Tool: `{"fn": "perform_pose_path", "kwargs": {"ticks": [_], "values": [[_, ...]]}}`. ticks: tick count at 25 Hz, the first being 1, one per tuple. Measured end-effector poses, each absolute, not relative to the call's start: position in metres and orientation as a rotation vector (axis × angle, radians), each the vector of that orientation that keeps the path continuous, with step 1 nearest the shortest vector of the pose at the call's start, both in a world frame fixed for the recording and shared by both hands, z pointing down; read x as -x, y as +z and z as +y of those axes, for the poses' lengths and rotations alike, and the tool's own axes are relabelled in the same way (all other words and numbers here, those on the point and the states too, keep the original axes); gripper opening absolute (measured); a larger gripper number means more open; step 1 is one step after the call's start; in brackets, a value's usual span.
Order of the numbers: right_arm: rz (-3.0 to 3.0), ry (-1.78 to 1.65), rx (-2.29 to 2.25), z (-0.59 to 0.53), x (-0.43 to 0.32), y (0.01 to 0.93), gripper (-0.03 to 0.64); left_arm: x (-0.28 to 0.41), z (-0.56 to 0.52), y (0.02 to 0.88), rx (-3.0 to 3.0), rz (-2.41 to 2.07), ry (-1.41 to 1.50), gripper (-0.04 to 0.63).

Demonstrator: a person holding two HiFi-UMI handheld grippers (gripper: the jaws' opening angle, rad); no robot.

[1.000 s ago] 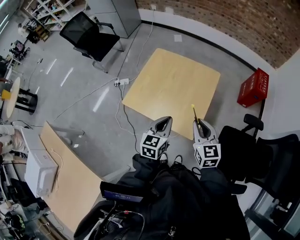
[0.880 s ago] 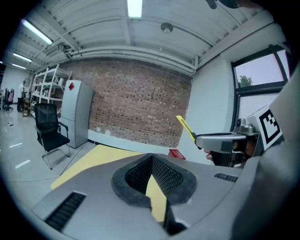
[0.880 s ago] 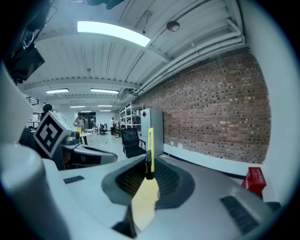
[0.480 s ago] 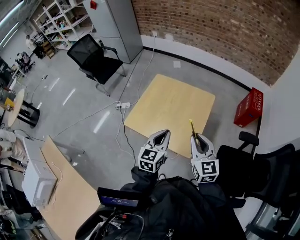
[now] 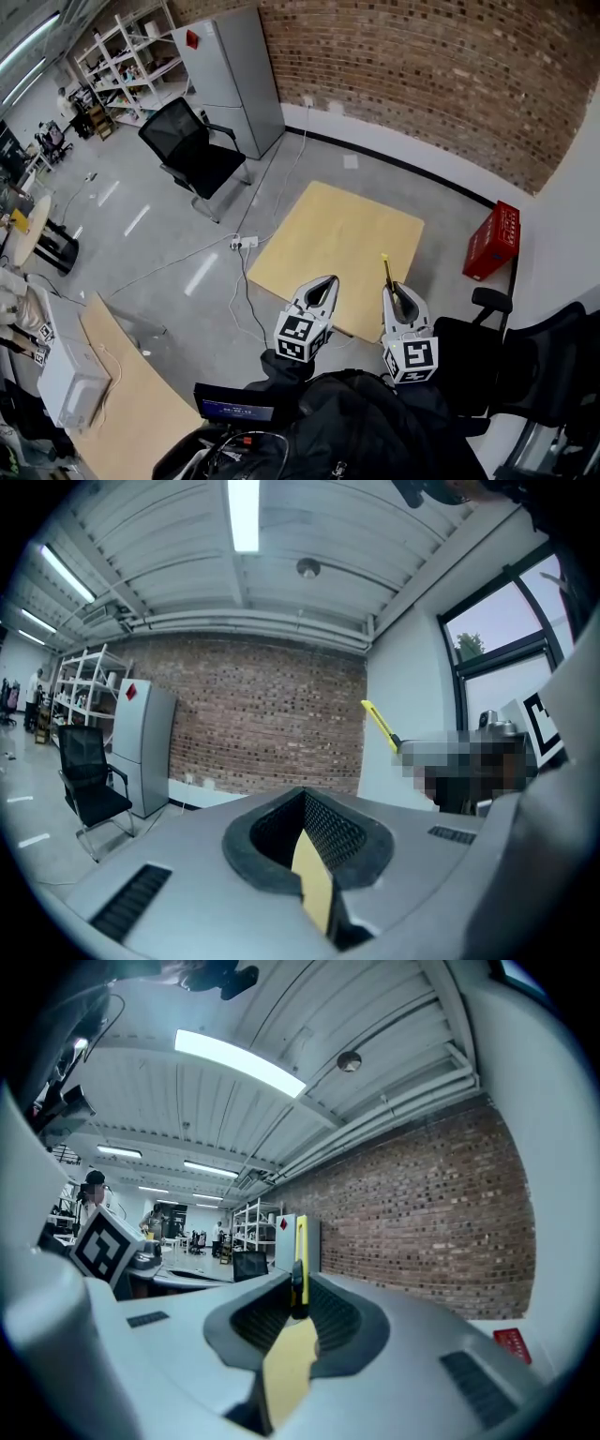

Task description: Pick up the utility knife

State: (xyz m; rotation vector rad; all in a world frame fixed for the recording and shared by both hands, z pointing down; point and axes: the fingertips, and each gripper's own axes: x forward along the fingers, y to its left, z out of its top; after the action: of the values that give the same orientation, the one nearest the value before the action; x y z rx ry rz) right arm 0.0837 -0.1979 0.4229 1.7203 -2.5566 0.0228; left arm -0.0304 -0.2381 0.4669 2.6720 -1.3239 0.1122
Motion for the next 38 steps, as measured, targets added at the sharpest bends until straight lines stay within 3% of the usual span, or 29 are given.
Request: {"fn": "perform_pose_path", "kwargs": {"ticks": [38], "values": [[-2.662, -0.132, -1.732, -0.202, -0.082, 0.382, 0.058, 0.026, -0.244, 0.414, -2.776, -1.385, -0.012, 0.0]]}}
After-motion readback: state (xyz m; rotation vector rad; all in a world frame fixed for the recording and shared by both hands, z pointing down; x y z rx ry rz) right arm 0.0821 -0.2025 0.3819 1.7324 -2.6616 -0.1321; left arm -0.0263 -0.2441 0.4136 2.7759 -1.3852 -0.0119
